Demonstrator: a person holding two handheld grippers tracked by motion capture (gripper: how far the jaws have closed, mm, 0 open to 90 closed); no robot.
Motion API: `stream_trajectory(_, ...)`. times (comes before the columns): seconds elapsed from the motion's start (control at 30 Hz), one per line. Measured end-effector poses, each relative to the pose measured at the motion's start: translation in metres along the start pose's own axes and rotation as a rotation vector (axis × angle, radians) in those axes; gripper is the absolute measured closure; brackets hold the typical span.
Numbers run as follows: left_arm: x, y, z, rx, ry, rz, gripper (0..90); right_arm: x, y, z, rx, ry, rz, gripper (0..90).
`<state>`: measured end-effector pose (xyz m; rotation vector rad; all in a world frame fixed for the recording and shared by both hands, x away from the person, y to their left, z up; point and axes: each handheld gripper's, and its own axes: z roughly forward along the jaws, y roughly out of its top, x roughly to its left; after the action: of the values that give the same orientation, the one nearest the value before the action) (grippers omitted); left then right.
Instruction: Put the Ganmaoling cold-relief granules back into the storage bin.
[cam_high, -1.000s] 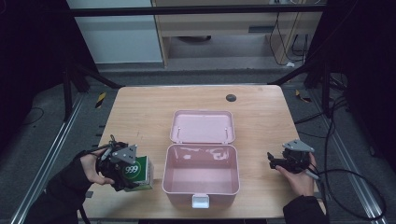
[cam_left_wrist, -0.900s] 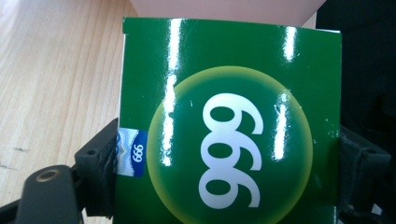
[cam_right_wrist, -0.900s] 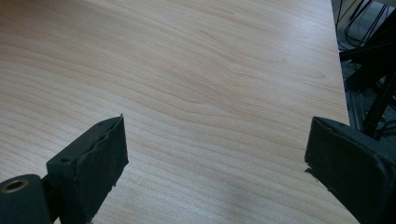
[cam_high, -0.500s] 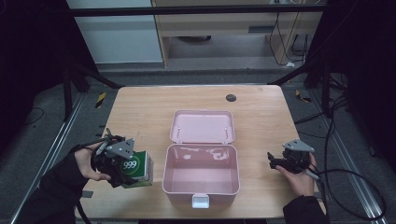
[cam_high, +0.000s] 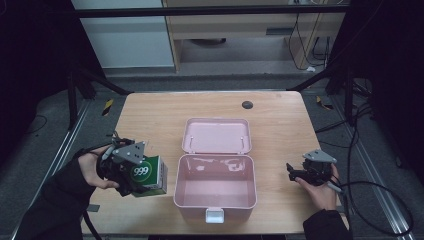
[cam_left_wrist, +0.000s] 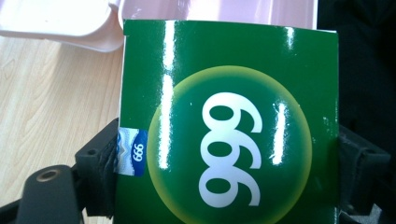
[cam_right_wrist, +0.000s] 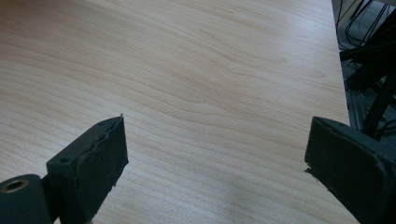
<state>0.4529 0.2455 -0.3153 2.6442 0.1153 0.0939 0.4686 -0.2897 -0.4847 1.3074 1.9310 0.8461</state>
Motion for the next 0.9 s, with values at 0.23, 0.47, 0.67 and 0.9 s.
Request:
stream_trajectory(0.23,0.000,0.015,-0.004,-0.002,0.004,0.014,14.6,0.000,0.000,0.000,0.001,0.000,0.000,6.2)
stream_trajectory(0.47,-0.001,0.028,-0.009,-0.014,0.006,0.026,14.6,0.000,0.000,0.000,0.002,0.002,0.003,6.2)
stream_trajectory(0.67,-0.001,0.041,-0.010,-0.015,0.000,0.042,14.6,0.000,0.000,0.000,0.004,0.002,0.002,6.2)
stream_trajectory(0.9,0.002,0.057,-0.007,-0.012,-0.003,0.054,14.6,-0.001,0.000,0.000,0.004,0.002,0.002,6.2)
